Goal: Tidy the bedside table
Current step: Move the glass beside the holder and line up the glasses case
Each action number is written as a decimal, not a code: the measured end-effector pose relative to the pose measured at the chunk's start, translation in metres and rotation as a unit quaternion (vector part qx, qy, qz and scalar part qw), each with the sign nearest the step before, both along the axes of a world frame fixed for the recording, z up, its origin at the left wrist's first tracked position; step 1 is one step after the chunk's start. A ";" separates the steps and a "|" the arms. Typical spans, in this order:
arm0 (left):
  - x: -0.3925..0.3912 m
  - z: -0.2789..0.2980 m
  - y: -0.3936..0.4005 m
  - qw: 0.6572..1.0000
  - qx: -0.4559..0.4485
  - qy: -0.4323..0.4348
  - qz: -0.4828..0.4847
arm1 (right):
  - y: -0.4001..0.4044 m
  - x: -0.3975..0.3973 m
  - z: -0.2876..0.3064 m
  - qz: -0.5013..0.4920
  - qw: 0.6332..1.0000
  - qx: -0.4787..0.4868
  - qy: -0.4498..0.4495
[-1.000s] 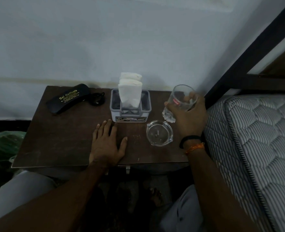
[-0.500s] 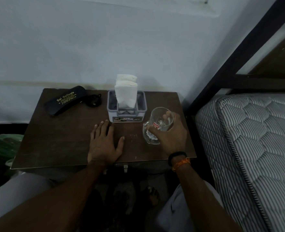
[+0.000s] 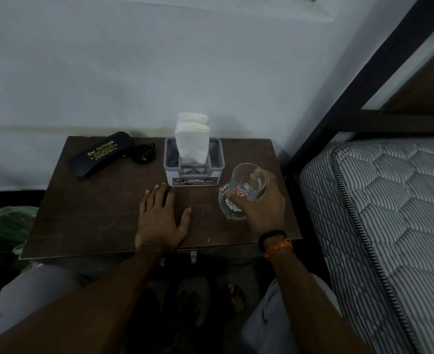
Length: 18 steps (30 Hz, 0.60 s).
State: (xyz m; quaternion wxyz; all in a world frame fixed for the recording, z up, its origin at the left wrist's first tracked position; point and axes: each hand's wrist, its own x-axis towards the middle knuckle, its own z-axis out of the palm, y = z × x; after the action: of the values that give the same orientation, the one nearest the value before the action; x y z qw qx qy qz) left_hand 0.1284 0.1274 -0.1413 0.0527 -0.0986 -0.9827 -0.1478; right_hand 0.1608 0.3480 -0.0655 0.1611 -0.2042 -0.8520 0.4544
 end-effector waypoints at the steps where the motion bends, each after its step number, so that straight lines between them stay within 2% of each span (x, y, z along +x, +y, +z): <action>1: 0.000 0.000 0.000 1.000 -0.001 0.001 0.000 | 0.000 0.000 -0.001 0.002 1.000 -0.004 0.000; 6: 0.000 0.000 -0.001 1.000 -0.002 0.000 0.001 | -0.002 0.009 -0.019 0.002 1.000 -0.017 0.000; 9: 0.000 -0.002 -0.001 1.000 -0.005 -0.003 0.000 | -0.005 0.017 -0.033 -0.010 0.999 -0.018 -0.042; 13: 0.000 0.000 0.000 1.000 -0.001 -0.007 0.000 | -0.007 0.015 -0.042 -0.013 0.991 0.063 -0.118; 18: 0.000 0.003 0.000 1.000 -0.002 -0.009 0.001 | -0.003 0.009 -0.049 -0.021 0.991 0.072 -0.107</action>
State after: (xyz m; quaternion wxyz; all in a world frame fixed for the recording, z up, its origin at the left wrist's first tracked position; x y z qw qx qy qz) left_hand 0.1285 0.1279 -0.1386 0.0440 -0.0968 -0.9835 -0.1462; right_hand 0.1698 0.3449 -0.1146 0.0933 -0.2573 -0.8903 0.3639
